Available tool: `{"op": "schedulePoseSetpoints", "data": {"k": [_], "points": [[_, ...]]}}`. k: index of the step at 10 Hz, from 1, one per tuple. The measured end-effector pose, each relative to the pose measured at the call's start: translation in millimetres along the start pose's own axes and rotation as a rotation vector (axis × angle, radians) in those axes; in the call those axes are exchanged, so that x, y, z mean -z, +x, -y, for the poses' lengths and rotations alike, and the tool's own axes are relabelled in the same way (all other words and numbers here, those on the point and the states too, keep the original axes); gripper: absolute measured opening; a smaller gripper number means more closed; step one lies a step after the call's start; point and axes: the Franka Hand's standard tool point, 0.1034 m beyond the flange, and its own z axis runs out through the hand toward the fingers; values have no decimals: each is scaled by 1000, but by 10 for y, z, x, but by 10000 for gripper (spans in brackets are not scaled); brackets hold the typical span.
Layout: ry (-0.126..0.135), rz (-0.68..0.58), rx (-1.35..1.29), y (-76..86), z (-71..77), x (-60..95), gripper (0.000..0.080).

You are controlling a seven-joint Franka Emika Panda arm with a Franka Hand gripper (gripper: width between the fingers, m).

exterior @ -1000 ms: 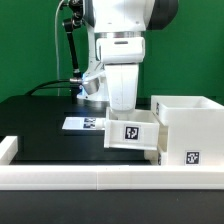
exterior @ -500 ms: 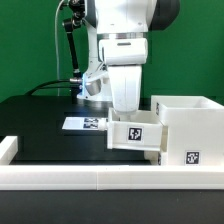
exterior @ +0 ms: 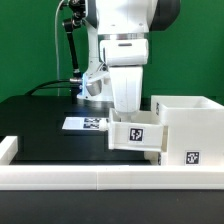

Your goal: Assemble drawer

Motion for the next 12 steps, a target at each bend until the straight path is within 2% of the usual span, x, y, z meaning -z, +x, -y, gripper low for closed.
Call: {"op": "schedulePoseSetpoints", "data": {"k": [12], "points": [[-5, -2, 40, 205, -21, -29, 41]]}}
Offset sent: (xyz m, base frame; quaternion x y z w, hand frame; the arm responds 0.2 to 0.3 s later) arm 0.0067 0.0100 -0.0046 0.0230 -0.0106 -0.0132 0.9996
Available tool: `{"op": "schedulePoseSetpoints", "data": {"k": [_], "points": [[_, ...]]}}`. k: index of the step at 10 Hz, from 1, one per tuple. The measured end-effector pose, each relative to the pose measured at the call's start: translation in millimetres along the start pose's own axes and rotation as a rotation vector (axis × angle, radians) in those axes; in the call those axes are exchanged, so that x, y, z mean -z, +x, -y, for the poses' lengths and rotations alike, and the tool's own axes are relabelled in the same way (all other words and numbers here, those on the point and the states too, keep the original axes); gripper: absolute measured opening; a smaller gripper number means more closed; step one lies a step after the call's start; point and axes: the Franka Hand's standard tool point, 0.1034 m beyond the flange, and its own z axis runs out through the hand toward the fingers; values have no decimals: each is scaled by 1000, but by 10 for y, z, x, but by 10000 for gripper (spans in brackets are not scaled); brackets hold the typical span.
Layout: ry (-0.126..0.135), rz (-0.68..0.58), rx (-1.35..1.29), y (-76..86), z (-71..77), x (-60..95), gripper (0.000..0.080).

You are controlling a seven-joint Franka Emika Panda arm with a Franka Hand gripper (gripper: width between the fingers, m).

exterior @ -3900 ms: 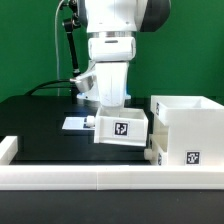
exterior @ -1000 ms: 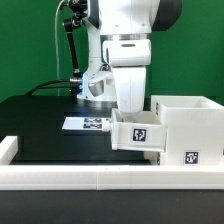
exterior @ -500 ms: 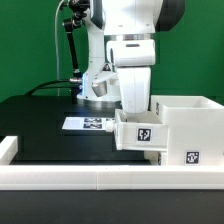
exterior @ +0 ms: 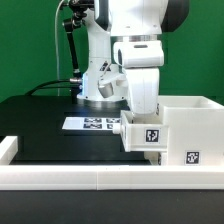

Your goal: Assemble drawer

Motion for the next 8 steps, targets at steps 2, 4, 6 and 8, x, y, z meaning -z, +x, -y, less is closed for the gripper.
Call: {"op": "schedulePoseSetpoints", "data": {"k": [2, 4, 6, 8], "points": [[-1, 0, -2, -6, -2, 1, 41], [0, -1, -7, -11, 6, -2, 268], [-15, -1, -26, -17, 8, 23, 429], [-21, 5, -38, -32, 7, 101, 587]]}}
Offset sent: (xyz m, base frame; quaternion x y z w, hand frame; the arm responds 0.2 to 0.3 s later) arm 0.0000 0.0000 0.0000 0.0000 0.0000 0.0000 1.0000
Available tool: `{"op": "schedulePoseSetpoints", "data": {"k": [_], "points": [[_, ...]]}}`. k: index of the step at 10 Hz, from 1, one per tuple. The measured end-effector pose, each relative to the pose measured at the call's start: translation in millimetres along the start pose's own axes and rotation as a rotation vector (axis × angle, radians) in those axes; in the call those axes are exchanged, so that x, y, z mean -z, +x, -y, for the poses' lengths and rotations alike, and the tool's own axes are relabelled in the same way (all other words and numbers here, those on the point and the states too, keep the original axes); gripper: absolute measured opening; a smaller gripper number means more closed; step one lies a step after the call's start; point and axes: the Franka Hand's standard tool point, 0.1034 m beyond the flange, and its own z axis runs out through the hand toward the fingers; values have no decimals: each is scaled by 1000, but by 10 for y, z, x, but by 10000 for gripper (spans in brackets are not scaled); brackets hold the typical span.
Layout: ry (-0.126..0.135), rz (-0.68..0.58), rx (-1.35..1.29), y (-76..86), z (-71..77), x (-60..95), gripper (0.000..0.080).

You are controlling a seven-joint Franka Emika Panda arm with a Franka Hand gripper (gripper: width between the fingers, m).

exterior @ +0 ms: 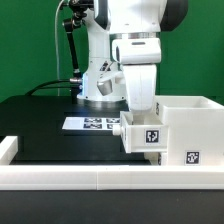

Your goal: Assemble drawer

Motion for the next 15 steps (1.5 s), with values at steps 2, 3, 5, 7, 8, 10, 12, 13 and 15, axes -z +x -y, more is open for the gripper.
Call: {"op": "schedulePoseSetpoints", "data": {"k": [2, 3, 5, 7, 8, 10, 12, 13, 15], "points": [[6, 23, -8, -39, -46, 239, 646], [8, 33, -9, -72, -92, 351, 646], [11, 46, -16, -195, -175, 486, 648], [3, 45, 11, -349, -242, 521, 648], [-3, 36, 29, -483, -256, 465, 648], [4, 18, 34, -649, -269, 344, 648], [6, 12, 44, -654, -263, 337, 648], [6, -38, 46, -728, -249, 282, 648], [20, -113, 43, -803, -234, 100, 648]]}}
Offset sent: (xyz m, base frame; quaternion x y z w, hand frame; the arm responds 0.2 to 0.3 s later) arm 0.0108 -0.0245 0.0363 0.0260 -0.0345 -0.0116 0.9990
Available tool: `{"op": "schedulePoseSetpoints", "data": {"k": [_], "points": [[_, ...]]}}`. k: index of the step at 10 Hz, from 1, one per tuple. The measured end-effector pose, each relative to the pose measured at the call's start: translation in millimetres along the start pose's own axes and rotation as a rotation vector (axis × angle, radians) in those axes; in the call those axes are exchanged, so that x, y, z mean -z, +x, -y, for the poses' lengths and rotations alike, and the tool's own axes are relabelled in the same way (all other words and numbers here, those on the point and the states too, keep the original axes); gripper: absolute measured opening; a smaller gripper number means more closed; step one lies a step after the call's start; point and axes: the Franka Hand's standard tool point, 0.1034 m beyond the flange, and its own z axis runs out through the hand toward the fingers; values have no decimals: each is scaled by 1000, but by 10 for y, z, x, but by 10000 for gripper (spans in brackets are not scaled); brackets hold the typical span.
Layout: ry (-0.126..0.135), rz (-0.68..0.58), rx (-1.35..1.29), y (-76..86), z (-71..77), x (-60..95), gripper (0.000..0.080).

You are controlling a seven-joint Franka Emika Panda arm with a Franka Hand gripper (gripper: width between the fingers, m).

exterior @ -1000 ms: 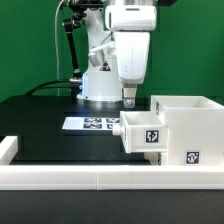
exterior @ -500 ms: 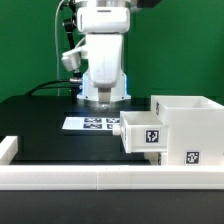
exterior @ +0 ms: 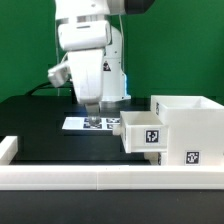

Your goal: Assemble drawer

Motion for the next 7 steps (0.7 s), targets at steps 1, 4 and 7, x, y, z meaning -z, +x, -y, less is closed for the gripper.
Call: {"op": "schedulePoseSetpoints", "data": {"k": [1, 4, 7], "points": [[0, -18, -5, -30, -36, -41, 648], [0, -35, 3, 102, -79, -151, 648], [8, -37, -31, 357, -114, -173, 648]]}}
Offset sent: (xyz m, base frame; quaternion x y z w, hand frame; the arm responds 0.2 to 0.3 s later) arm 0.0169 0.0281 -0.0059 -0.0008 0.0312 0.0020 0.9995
